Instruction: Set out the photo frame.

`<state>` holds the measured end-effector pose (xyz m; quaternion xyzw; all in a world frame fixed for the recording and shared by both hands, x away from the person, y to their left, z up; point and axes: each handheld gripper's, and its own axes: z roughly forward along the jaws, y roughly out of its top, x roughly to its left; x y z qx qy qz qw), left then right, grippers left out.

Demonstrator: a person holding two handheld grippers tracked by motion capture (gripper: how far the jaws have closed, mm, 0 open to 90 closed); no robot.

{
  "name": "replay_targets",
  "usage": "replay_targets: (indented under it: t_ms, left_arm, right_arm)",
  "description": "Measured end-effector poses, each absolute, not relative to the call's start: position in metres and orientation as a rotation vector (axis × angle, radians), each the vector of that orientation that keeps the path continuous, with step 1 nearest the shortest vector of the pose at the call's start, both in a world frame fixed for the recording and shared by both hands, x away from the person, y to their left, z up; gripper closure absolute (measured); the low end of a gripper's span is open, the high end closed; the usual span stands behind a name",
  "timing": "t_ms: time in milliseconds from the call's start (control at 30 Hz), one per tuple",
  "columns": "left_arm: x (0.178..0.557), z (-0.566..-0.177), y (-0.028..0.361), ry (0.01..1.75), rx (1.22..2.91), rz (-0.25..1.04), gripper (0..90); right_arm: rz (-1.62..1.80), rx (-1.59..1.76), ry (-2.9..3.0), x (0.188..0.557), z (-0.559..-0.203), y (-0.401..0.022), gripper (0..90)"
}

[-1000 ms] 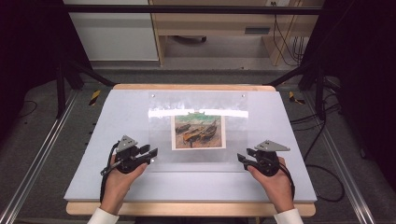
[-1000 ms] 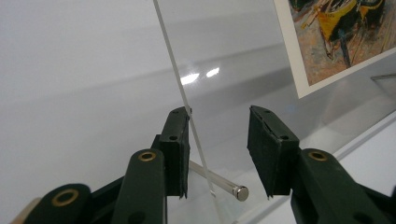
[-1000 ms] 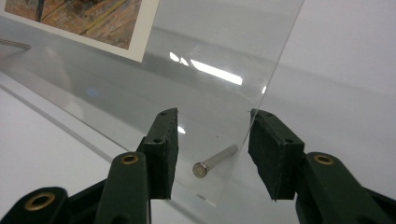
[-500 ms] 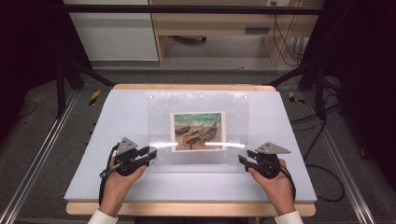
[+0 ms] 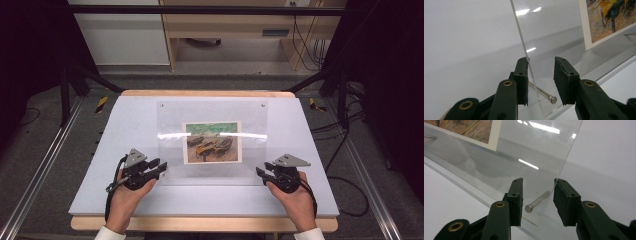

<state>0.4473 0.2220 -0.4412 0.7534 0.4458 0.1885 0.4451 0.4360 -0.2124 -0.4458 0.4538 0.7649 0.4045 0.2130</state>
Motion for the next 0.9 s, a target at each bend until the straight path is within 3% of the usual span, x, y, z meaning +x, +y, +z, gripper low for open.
replay_targets:
  t_ms: [900]
  left_arm:
    - [0.4397,-0.4438,0.2236,1.089,1.888,0.471,68.2]
  right_arm:
    - [1.082,1.227,2.138,0.4285,-0.4484,-0.2134,66.5]
